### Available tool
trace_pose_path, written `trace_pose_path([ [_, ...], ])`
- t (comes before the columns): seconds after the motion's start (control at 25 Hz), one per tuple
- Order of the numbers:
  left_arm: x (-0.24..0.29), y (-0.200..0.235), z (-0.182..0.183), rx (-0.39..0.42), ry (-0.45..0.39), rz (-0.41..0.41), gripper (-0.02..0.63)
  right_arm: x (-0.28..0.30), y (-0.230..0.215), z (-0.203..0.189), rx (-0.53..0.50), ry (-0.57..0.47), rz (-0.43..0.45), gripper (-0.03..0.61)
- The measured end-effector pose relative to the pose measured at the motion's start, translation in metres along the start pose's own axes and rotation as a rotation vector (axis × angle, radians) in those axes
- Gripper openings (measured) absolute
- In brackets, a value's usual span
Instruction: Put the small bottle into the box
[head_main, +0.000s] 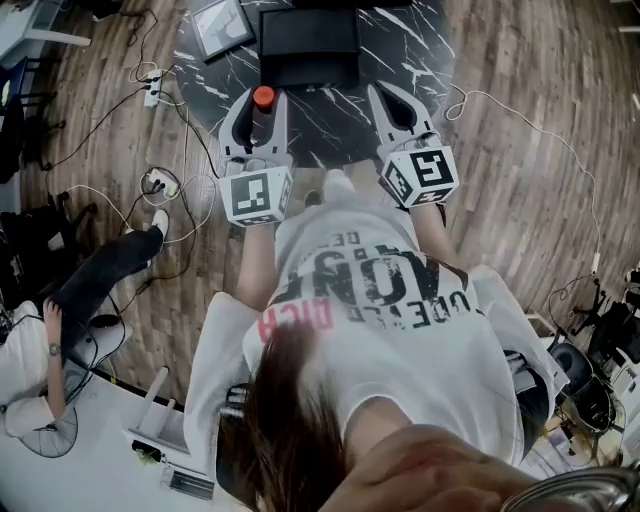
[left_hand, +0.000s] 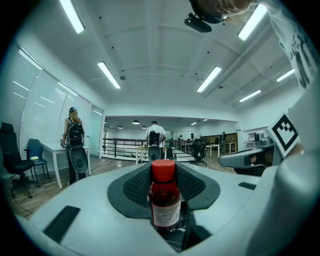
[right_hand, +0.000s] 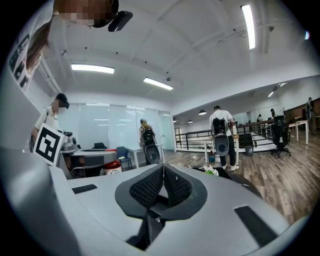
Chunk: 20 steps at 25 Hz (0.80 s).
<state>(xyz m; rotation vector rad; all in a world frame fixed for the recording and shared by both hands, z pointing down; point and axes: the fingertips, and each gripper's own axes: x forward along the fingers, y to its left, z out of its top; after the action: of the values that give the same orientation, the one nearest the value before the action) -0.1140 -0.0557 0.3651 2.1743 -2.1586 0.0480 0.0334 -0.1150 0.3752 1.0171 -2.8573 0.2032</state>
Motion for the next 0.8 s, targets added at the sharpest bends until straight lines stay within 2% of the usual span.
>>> trace_pose_path([
  [0.36, 0.034, 0.001, -0.002, 0.001, 0.008, 0.053, 0.144, 0.025, -0.034, -0.004, 0.018, 0.016, 0.041, 0.002],
  [0.8, 0.046, 0.003, -0.003, -0.016, 0.022, 0.07, 0.144, 0.028, -0.053, -0.006, 0.047, 0.016, 0.018, 0.003],
])
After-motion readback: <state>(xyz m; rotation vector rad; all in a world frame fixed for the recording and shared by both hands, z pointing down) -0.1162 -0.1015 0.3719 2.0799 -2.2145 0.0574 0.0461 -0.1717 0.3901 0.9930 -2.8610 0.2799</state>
